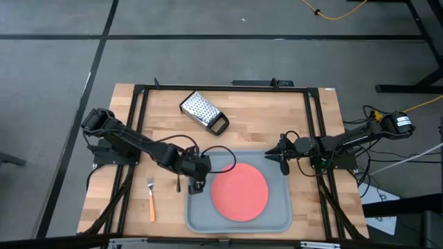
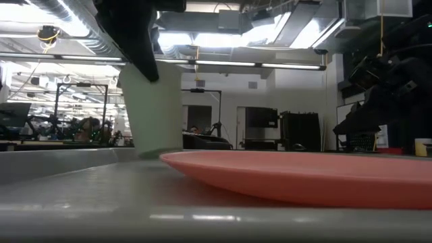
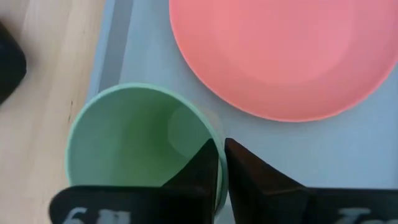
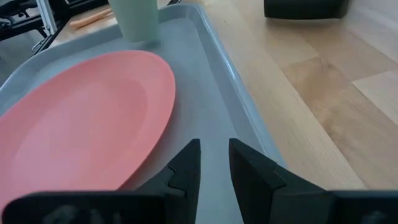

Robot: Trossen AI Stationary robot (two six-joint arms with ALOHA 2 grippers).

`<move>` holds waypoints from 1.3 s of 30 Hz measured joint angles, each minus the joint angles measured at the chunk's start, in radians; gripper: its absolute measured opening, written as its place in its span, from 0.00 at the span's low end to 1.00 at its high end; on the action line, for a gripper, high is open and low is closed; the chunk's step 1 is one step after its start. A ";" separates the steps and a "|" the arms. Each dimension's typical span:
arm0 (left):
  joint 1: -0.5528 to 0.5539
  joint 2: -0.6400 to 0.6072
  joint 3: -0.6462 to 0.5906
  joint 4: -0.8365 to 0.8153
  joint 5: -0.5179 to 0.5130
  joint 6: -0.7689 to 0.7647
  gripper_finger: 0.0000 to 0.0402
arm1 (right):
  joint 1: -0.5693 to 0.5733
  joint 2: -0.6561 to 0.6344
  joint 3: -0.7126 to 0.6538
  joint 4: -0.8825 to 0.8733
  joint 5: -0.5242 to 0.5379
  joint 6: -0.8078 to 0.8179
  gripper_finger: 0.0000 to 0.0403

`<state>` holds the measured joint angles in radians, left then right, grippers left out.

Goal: Pick and place plate/cup/fork/spoon on tray
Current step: Put the cup on the serving tray

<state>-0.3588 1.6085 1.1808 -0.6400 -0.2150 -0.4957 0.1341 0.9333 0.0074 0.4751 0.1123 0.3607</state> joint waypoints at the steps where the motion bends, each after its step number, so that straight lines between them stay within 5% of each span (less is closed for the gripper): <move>1: 0.000 0.000 0.000 -0.004 0.000 0.005 0.04 | 0.000 0.000 0.000 -0.001 0.000 0.000 0.22; 39: -0.004 0.008 0.001 -0.029 -0.009 0.011 0.10 | 0.000 0.000 -0.001 -0.017 0.000 0.001 0.22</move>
<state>-0.3630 1.6165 1.1820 -0.6692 -0.2241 -0.4847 0.1339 0.9333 0.0067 0.4580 0.1123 0.3617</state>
